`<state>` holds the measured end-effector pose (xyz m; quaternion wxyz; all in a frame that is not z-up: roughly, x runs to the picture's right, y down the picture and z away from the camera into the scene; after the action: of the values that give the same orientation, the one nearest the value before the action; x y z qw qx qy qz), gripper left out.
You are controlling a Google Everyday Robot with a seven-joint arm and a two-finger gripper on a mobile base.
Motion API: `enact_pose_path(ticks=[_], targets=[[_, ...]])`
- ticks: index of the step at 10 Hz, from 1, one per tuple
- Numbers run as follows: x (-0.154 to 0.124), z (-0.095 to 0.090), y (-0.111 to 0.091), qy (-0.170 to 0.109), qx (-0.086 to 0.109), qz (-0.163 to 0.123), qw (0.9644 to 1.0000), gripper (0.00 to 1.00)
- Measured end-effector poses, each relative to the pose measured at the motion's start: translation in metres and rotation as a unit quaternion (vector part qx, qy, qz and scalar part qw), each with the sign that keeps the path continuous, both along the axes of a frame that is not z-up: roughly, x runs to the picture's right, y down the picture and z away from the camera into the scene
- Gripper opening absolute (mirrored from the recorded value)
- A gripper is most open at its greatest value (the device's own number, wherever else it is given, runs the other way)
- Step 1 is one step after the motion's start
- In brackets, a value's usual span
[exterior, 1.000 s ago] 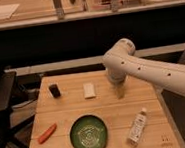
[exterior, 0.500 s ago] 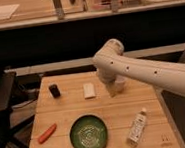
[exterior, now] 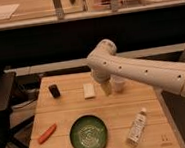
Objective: Knock the eraser over
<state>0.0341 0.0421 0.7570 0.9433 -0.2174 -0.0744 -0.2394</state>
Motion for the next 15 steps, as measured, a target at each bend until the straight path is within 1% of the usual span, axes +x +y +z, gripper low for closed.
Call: enact_pose_path(ticks=[2,5,7,8,11,15], targets=[[-0.025,0.008,-0.002,-0.010,0.002,-0.014,0.9998,0.80],[-0.028,0.017,-0.002,-0.017,0.005,-0.023,0.9996,0.80],[-0.041,0.023,-0.001,-0.024,0.007,-0.033,0.9992,0.80],[-0.053,0.027,-0.001,-0.028,0.008,-0.039,0.9988,0.80],[-0.058,0.034,0.000,-0.032,0.010,-0.044,0.9984,0.80],[-0.083,0.042,0.006,-0.042,0.014,-0.062,0.9971,0.80]])
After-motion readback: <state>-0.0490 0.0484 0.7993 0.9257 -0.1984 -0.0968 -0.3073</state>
